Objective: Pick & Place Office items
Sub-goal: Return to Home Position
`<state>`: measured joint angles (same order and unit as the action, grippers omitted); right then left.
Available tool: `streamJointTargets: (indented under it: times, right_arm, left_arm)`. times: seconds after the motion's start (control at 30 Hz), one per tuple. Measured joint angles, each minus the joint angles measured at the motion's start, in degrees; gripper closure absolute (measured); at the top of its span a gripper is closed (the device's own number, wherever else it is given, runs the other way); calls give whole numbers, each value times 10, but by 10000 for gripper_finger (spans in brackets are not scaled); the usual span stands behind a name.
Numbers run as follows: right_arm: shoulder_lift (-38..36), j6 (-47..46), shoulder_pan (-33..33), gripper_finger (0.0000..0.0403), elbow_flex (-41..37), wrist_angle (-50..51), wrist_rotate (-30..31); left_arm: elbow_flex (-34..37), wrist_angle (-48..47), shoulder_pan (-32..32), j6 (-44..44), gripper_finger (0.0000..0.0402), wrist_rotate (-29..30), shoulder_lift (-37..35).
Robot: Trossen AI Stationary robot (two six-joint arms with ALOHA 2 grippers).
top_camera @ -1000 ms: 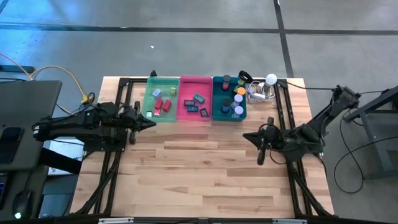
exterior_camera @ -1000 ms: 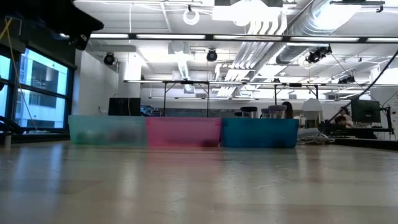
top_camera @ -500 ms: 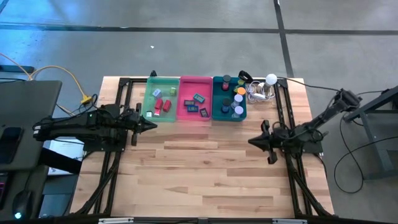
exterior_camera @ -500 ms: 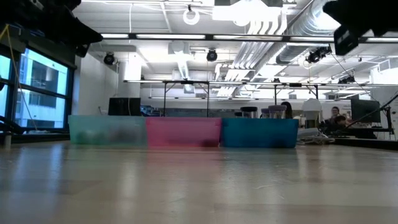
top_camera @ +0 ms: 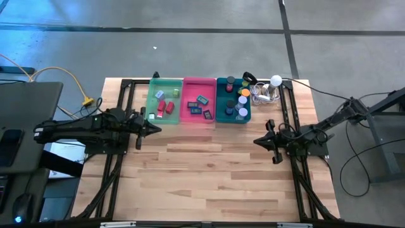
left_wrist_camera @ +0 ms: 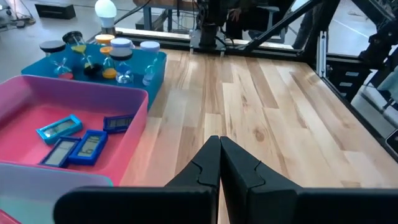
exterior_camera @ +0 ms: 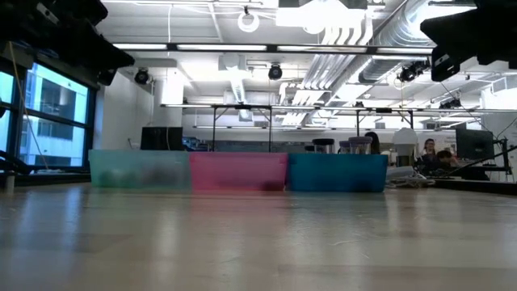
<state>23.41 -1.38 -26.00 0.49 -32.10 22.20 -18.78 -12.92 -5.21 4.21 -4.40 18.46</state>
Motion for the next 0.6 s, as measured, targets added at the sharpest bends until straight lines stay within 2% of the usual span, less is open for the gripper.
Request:
streamJointTargets:
  times: [0.1, 0.2, 0.27, 0.4, 0.6]
  right_arm:
    - [-6, -14, 13, 398, 0, 18, -30]
    - [-6, -38, 20, 398, 0, 33, -18]
    - [-6, -49, 24, 398, 0, 33, -4]
    - [-6, -49, 25, 398, 0, 32, -12]
    - [-6, -48, 25, 398, -1, 32, -11]
  left_arm:
    - [9, 8, 0, -5, 401, 0, 0]
    - [24, 31, 0, -1, 401, -6, 0]
    - [52, 86, 0, 9, 401, -16, 0]
    - [101, 175, 0, 17, 401, -30, 0]
    - [133, 191, 0, 4, 401, -33, 0]
